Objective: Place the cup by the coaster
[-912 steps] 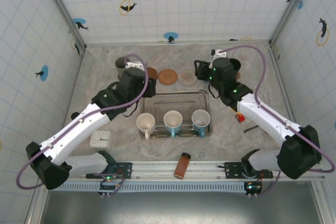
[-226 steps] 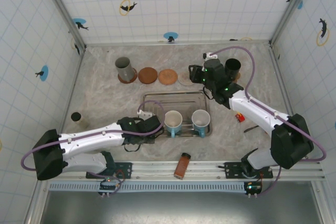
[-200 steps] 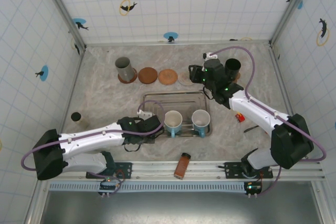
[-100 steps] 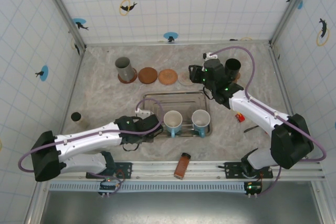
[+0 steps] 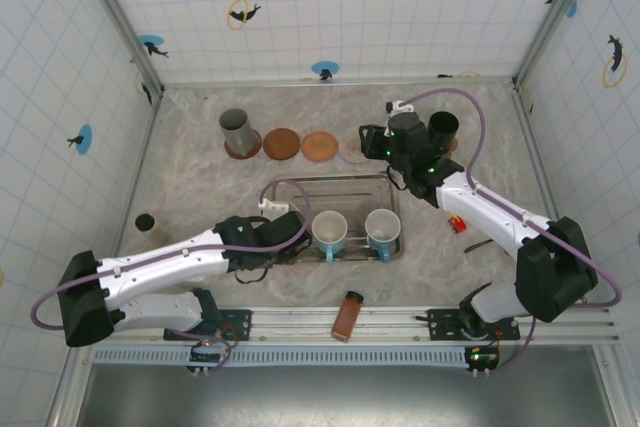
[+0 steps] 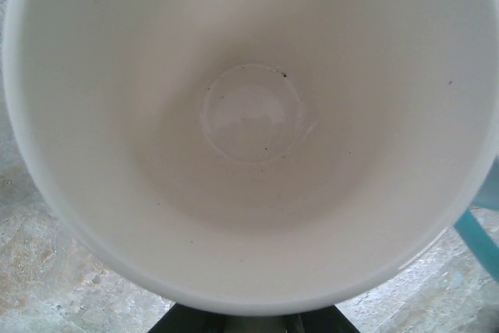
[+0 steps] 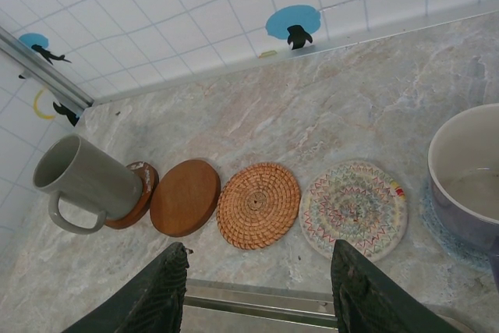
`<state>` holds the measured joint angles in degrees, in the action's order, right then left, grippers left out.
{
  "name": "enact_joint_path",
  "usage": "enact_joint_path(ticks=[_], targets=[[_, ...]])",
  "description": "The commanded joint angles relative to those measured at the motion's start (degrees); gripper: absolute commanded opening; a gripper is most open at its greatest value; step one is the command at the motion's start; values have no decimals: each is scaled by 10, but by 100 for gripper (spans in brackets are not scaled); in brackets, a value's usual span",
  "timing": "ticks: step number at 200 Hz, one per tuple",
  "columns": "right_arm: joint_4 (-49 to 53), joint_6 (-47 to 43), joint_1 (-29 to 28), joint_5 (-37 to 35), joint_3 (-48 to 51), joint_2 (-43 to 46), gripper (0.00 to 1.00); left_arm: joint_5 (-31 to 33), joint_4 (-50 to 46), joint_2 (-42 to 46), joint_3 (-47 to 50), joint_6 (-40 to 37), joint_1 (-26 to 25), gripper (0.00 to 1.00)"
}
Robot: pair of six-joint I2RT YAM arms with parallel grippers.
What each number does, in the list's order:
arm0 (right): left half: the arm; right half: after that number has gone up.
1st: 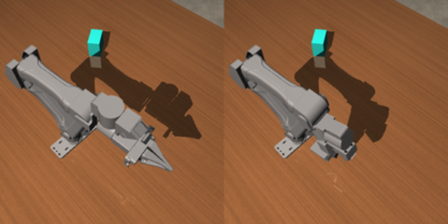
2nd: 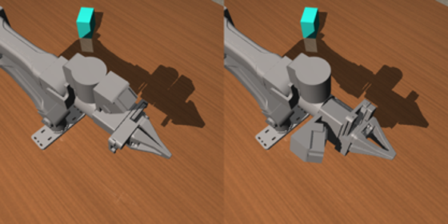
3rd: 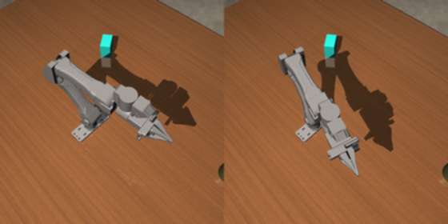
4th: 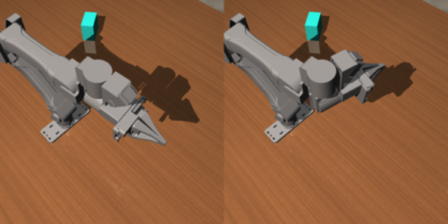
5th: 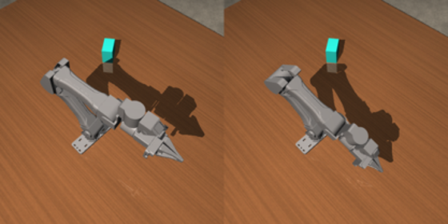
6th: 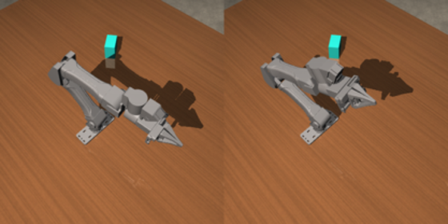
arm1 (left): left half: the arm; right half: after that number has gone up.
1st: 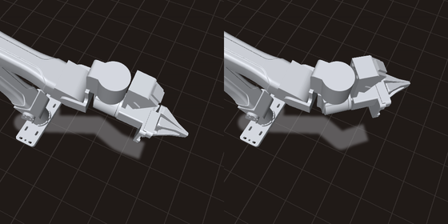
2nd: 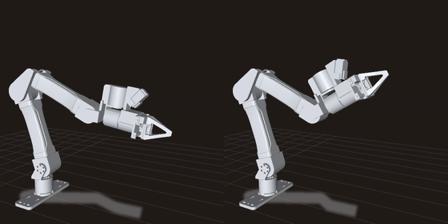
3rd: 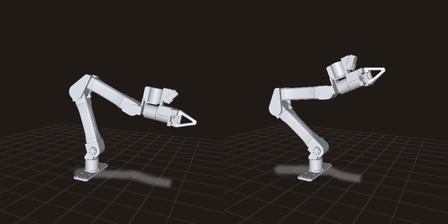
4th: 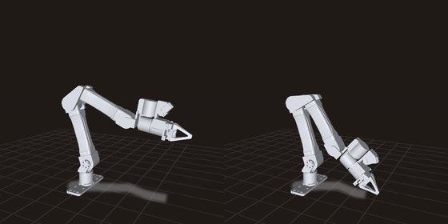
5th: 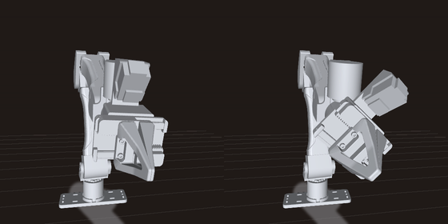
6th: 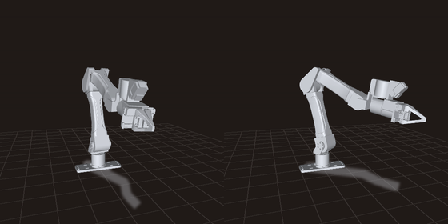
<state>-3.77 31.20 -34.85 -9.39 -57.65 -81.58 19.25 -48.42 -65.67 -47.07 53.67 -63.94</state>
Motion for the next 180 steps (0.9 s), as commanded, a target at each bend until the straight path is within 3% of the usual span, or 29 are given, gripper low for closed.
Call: enact_joint_path(ticks=[1,180], targets=[[-1,-4,1,0,-24,7,51,34,-16,-5,-39,-22,12,0],[-15,3,48,42,6,13,51,-28,84,-60,-122,-181,189,0]])
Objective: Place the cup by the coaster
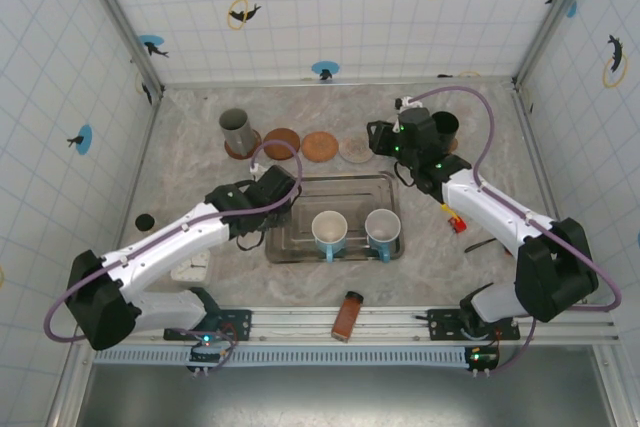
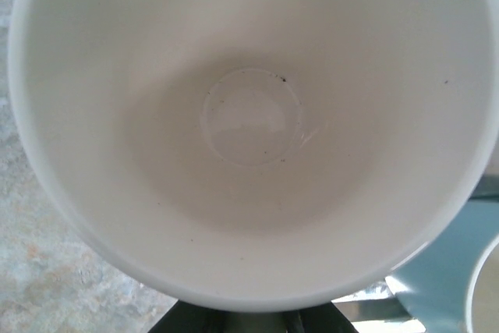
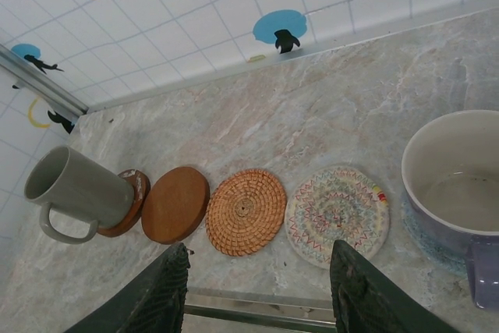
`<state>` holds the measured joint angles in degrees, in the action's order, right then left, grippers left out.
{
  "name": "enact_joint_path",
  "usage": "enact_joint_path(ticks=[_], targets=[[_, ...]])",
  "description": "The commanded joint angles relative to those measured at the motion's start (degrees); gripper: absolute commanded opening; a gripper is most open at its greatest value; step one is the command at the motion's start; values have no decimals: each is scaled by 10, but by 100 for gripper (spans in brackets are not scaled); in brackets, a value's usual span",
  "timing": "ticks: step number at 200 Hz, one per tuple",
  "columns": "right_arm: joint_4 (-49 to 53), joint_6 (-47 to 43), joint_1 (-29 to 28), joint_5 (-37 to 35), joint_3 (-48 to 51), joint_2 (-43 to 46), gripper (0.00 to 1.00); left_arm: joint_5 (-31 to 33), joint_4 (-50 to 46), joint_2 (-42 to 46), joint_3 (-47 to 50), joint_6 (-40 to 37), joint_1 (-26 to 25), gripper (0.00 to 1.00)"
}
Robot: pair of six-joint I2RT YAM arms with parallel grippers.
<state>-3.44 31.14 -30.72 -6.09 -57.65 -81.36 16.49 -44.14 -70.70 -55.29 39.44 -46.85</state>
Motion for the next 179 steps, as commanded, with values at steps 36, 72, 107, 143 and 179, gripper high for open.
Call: enact_joint_path(ticks=[36,72,107,143,179], targets=[[-25,6,15,19,10,9,50,-13,56,-51,-64,-60,39,0],[-40,9,22,32,12,-2,50,-26,102,-92,-97,-75,57,0],[-51,15,30,49,9,-20,50,-32,113,-154,-168,-103,80,0],[-58,19,36,59,3,-40,49,-44,128,-203,-220,-128,109,0],[-59,21,40,68,-9,-64,48,-52,133,-248,-270,-150,140,0]])
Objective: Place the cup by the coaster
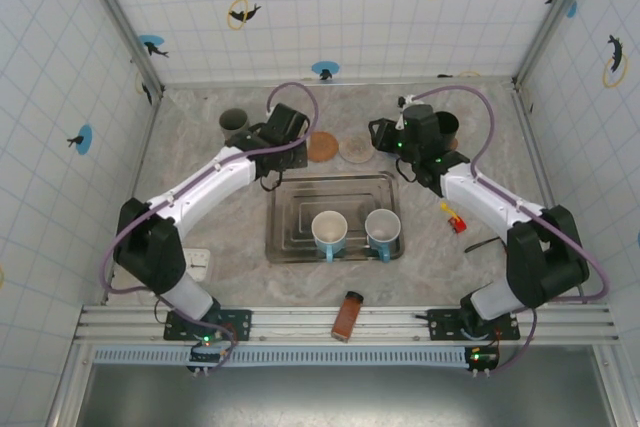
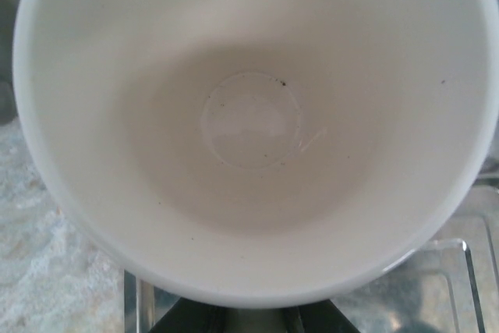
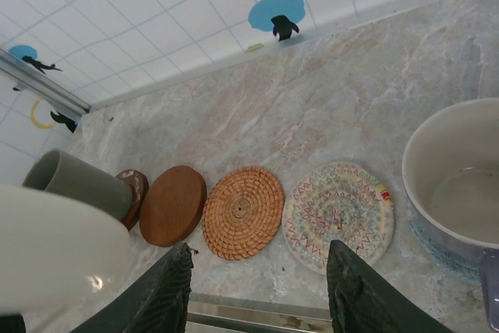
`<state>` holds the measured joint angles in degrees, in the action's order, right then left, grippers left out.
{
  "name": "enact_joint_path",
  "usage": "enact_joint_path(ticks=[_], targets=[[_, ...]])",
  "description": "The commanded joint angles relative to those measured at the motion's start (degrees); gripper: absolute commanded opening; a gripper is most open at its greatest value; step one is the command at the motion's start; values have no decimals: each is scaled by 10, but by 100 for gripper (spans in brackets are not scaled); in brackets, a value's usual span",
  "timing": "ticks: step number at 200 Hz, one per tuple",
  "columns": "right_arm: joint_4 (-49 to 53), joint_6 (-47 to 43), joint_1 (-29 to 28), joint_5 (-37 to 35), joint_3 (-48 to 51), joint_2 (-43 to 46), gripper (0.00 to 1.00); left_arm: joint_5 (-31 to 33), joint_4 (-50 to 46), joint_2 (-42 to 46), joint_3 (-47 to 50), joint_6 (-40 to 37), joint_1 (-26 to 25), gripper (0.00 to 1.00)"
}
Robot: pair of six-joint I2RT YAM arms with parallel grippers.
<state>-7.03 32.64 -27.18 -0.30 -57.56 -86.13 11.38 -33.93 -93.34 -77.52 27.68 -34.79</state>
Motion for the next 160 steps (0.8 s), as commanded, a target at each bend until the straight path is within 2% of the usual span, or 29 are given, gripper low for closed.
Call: enact_joint_path(ticks=[1,93,105,160], targets=[[-24,6,5,11,-10,-17,48,-2,31,-23,-49,-33,20,0],[-24,10,12,22,-23,-40,47,-24,27,-126,-142,-77,77,0],[-23,10,12,22,-23,-41,47,-23,24,-136,-146,-82,96,0],[-21,10,12,24,-25,-45,47,-19,24,-155,-139,-87,110,0]])
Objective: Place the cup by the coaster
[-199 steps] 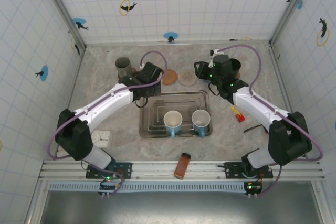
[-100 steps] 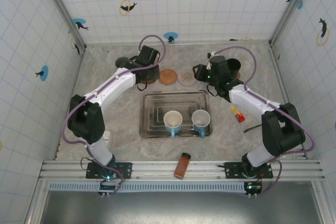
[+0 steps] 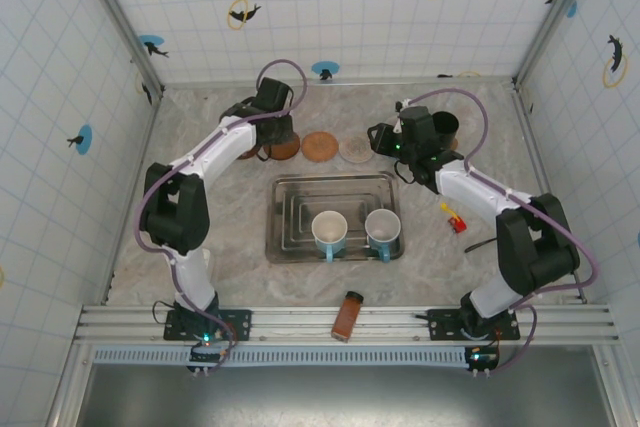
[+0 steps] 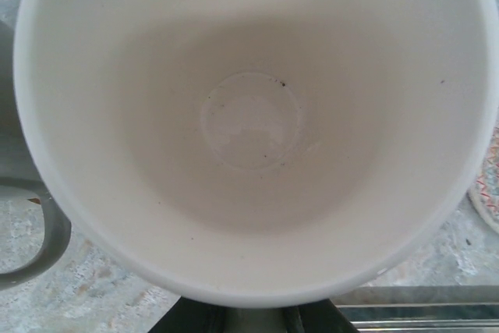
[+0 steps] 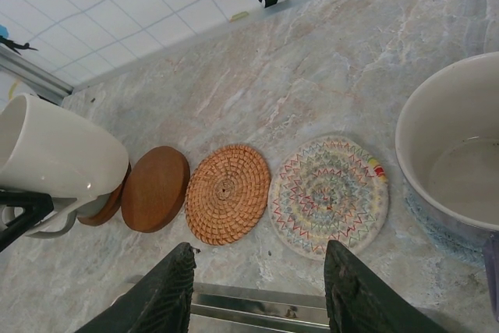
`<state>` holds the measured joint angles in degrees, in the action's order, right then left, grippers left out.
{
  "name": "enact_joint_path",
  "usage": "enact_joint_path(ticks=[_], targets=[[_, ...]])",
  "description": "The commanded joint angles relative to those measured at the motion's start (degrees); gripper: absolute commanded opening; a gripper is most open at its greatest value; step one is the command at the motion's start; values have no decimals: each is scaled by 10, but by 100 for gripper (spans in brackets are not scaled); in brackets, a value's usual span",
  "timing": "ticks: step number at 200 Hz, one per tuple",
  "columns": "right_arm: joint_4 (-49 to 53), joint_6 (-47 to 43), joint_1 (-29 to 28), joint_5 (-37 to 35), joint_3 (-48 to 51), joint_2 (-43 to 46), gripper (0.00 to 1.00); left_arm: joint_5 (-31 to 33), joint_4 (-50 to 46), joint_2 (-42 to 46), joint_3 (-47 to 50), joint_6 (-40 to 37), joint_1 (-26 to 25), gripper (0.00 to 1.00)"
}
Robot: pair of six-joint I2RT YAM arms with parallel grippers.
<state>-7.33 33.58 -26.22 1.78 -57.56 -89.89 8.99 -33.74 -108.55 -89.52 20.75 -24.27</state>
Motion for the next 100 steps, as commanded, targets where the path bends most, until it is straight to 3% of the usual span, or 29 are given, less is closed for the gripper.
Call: enact_joint_path(ticks=[1,100], targets=[[-17,1,3,3,-25,-7,47,5,22,-3,-19,-18,4,0],[-18,1,3,5,-29,-13,47,-7,25,-25,-11,-26,10,0]])
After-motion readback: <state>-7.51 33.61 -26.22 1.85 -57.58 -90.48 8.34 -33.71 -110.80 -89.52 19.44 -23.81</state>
